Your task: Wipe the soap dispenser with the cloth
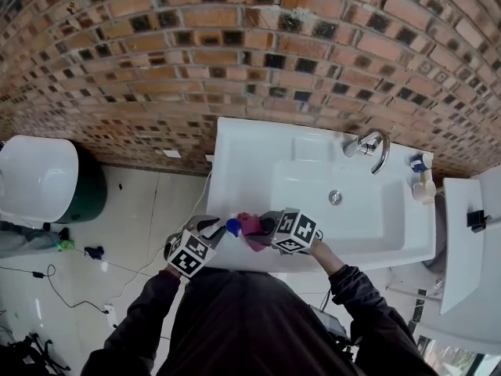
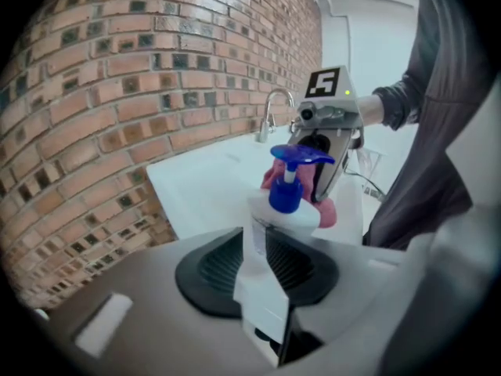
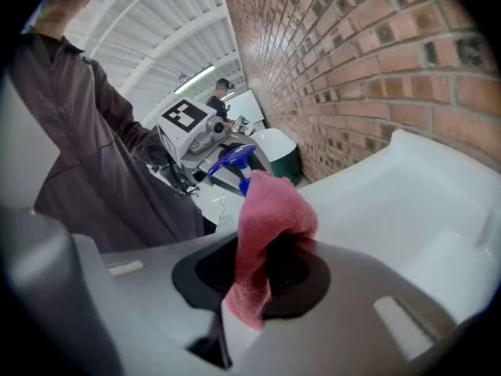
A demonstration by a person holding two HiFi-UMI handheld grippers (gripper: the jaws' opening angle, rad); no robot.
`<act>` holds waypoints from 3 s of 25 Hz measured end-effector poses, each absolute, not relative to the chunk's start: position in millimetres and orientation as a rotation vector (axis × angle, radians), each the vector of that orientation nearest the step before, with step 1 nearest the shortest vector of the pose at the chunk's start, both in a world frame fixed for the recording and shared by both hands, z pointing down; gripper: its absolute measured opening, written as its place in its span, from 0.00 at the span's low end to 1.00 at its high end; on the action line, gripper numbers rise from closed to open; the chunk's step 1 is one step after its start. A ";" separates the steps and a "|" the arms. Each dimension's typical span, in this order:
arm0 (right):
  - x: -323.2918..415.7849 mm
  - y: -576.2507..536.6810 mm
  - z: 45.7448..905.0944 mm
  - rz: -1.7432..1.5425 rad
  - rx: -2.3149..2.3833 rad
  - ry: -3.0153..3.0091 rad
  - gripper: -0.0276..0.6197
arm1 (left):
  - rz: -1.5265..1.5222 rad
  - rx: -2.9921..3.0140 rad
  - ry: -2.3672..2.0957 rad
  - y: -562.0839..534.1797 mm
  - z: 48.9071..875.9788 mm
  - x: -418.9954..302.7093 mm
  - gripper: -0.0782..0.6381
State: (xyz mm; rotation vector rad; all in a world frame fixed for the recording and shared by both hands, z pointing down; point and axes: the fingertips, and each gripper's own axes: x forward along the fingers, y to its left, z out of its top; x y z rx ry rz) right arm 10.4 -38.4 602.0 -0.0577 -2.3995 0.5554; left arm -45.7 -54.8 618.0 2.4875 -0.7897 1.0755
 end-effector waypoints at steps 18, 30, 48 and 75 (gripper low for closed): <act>1.9 -67.6 668.1 1.443 0.336 -2.276 0.15 | 1.051 2.452 -0.751 -49.2 617.4 -43.8 0.22; 4.0 -55.6 617.5 0.890 0.277 -2.374 0.15 | 0.997 2.441 -0.673 -31.5 599.4 -35.0 0.36; 17.5 -46.9 598.6 0.698 0.224 -2.389 0.14 | 1.036 2.504 -0.610 -35.1 606.5 -19.5 0.44; 9.8 -67.9 631.1 0.350 0.152 -2.268 0.15 | 0.947 2.566 -0.632 -45.7 612.7 -14.8 0.42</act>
